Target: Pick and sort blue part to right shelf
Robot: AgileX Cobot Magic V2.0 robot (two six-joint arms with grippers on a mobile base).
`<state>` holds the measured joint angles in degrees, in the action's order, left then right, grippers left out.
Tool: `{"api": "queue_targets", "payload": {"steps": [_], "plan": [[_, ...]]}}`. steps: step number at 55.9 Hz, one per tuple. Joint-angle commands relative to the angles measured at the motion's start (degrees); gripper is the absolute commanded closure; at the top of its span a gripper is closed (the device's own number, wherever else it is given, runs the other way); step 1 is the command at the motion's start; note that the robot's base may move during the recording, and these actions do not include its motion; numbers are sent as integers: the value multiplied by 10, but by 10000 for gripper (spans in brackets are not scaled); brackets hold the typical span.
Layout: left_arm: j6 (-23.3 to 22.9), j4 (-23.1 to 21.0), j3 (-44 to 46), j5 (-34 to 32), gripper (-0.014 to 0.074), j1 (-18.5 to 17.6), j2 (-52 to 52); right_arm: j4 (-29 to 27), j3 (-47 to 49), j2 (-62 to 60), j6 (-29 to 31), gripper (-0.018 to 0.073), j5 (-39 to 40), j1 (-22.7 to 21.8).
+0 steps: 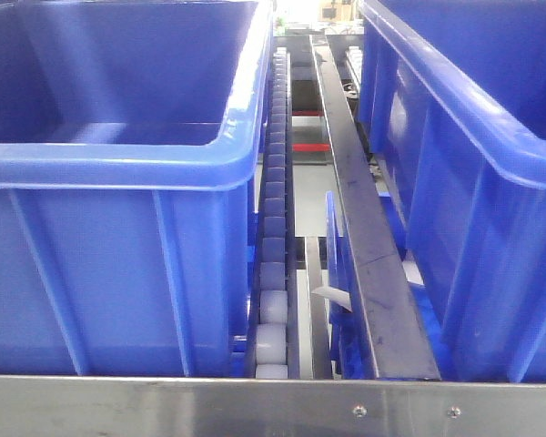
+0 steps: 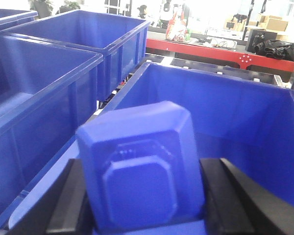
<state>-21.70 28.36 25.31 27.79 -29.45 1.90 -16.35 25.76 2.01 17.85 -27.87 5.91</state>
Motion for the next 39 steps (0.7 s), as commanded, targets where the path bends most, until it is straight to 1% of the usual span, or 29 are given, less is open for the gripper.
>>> {"api": "queue_targets", "payload": {"steps": [1, 6, 12, 19, 23, 27, 34, 39], "plan": [[-4, 10, 30, -48, 221, -4, 26, -4, 15, 8, 1, 490, 53, -1], [-4, 5, 71, -21, 220, -4, 84, -4, 15, 8, 1, 490, 52, -1], [-4, -3, 137, 10, 220, -4, 183, -4, 15, 8, 1, 490, 52, -1], [-4, -49, 231, 34, 220, -4, 322, -4, 15, 8, 1, 490, 50, -1], [-4, -85, 282, 65, 220, -4, 400, -4, 15, 8, 1, 490, 50, -1], [-4, -106, 332, 92, 220, -4, 483, -4, 15, 8, 1, 490, 50, -1], [-4, -105, 387, 108, 220, -2, 597, -4, 15, 8, 1, 490, 50, -1], [-4, -99, 409, 108, 220, 13, 663, -4, 15, 8, 1, 490, 50, -1]]}}
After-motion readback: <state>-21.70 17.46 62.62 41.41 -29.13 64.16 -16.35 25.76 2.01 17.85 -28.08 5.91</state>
